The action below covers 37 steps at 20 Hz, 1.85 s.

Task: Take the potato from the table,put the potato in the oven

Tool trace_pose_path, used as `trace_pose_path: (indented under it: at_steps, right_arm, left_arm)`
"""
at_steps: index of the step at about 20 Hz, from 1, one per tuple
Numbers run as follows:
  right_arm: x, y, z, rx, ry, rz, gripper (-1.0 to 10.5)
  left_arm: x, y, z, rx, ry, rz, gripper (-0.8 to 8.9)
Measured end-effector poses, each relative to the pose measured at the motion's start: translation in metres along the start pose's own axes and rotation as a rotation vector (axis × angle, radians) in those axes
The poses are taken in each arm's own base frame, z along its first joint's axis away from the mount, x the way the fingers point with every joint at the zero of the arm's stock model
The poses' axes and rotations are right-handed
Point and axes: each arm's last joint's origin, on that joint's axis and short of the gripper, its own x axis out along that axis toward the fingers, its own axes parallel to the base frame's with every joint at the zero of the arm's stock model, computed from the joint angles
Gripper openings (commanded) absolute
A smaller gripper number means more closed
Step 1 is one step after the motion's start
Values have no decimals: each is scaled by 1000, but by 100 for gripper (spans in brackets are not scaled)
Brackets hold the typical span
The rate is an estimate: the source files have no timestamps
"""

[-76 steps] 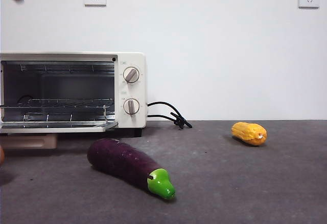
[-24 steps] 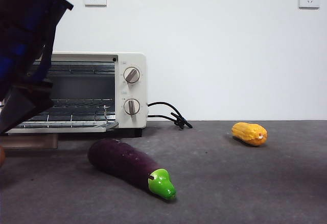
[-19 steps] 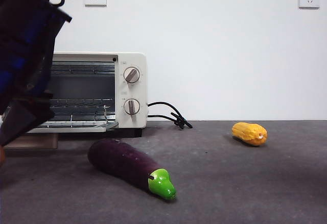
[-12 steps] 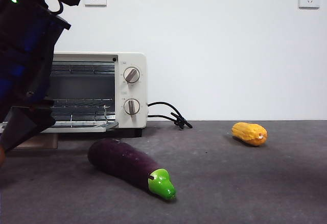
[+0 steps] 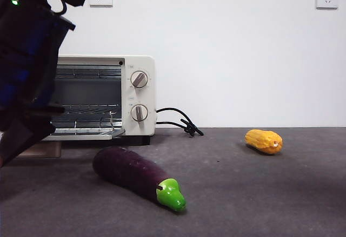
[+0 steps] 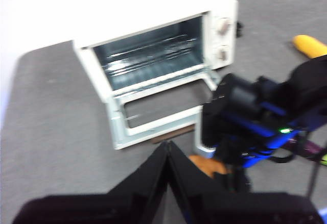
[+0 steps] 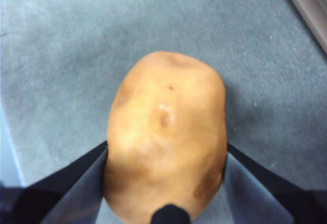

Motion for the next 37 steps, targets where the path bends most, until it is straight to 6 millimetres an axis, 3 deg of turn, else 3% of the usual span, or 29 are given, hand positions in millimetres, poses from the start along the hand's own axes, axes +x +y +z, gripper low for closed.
trace_pose_path:
  at_steps: [5,12,15,21,23,33,37]
  right_arm:
    - [-41,1,33,3,-16,-3,30]
    - [-100,-9,76,1,-205,-153,31]
    - [-104,-29,79,19,-253,-206,31]
    - [-122,-99,82,103,-417,-309,29]
    - [-125,-113,77,118,-411,-290,28]
    - [-122,-116,75,101,-396,-265,-12]
    - [-98,-122,71,107,-375,-261,-12]
  left_arm:
    - [-5,5,-4,-1,-13,126,-5]
    - [-15,10,-10,-48,-41,266,-5]
    - [-17,10,-12,-72,-54,265,-5]
    - [-17,9,-12,-99,-59,228,-5]
    - [-17,9,-12,-99,-59,227,-5]
    - [-17,9,-12,-100,-59,227,-5]
    - [-17,9,-12,-100,-60,227,-5]
